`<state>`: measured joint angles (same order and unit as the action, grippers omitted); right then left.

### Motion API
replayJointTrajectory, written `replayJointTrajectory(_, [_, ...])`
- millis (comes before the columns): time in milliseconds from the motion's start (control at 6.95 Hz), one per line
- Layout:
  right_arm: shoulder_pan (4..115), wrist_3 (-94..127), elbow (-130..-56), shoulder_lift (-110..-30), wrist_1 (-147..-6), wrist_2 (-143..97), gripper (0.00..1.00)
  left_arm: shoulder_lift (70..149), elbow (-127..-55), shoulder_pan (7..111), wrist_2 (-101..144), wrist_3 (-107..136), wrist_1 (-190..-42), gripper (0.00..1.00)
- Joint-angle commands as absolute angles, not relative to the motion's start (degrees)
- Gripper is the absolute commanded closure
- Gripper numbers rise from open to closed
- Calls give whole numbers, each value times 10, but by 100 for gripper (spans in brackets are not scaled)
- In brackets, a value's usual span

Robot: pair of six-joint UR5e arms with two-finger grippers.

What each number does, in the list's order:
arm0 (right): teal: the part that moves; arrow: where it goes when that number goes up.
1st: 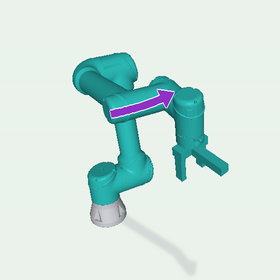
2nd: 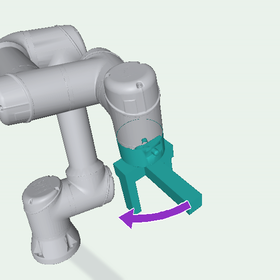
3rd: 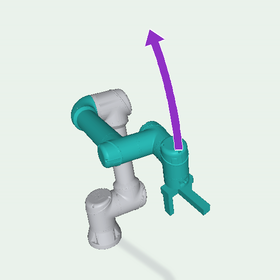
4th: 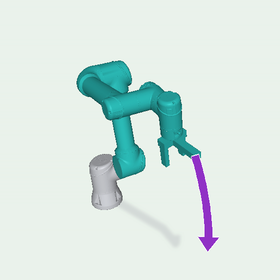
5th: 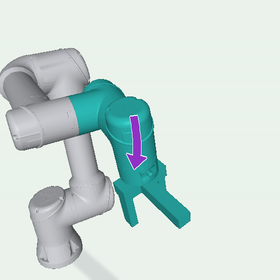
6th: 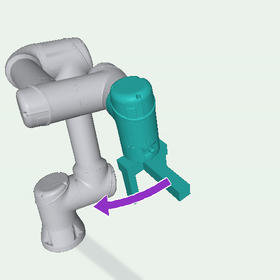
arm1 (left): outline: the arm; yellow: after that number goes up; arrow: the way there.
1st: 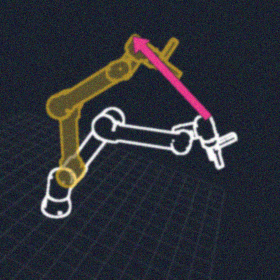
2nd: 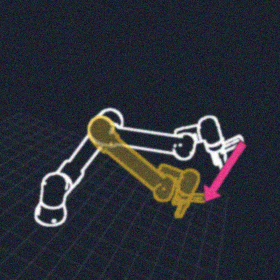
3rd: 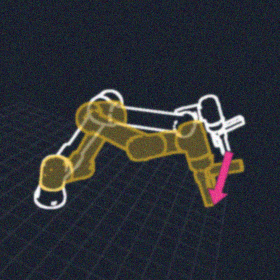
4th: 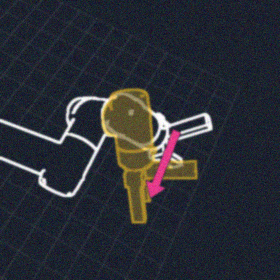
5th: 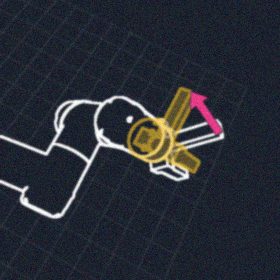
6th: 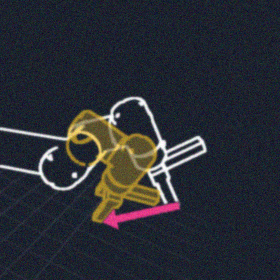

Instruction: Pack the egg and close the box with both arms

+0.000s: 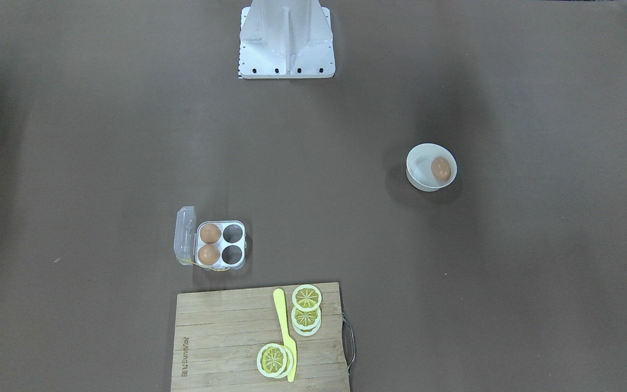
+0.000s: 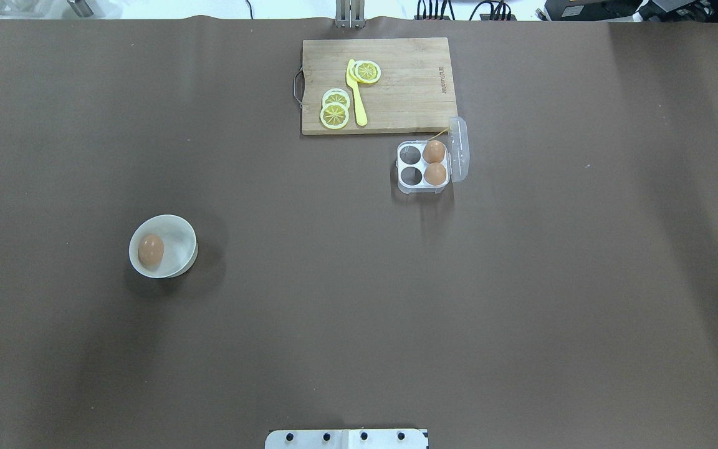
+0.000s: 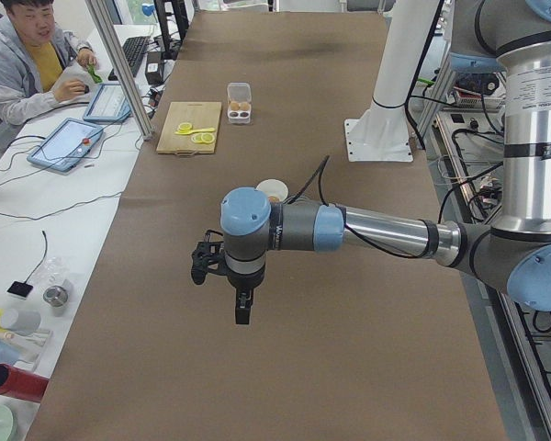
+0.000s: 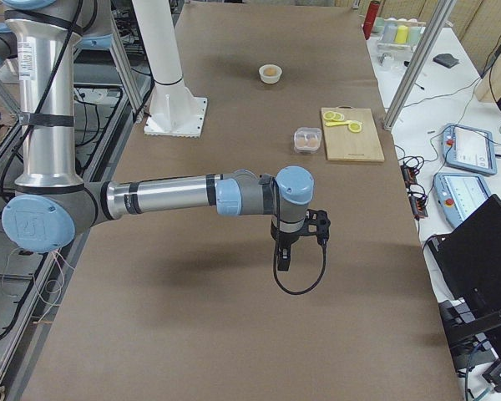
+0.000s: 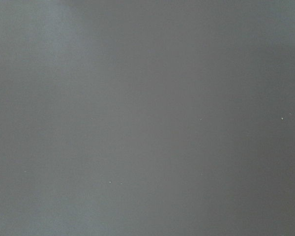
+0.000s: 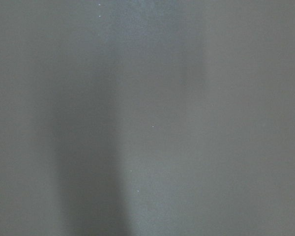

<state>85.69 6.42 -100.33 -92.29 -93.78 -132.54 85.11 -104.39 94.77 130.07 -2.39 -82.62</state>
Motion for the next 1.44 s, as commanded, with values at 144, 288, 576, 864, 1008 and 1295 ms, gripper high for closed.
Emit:
replayJointTrajectory(144, [857,65,-1005,-923,-938,-1325,0,850,-1057,947,1303,-21,-825,2])
replayJointTrajectory(288, [857,67,-1005,-923,-938,-1326,0,846,-1057,947,1301,-24,-826,2])
replayJointTrajectory(576, [857,68,-1005,-923,-938,-1326,0,846,-1057,947,1303,-24,-827,2])
replayJointTrajectory(864, [857,69,-1005,-923,-938,-1326,0,845,-1057,947,1306,-25,-831,2])
replayJointTrajectory(1008, [856,70,-1005,-923,-938,-1326,0,845,-1058,948,1306,-23,-833,2])
replayJointTrajectory(1295, [857,69,-1002,-923,-938,-1327,0,845,-1063,947,1306,-22,-832,2])
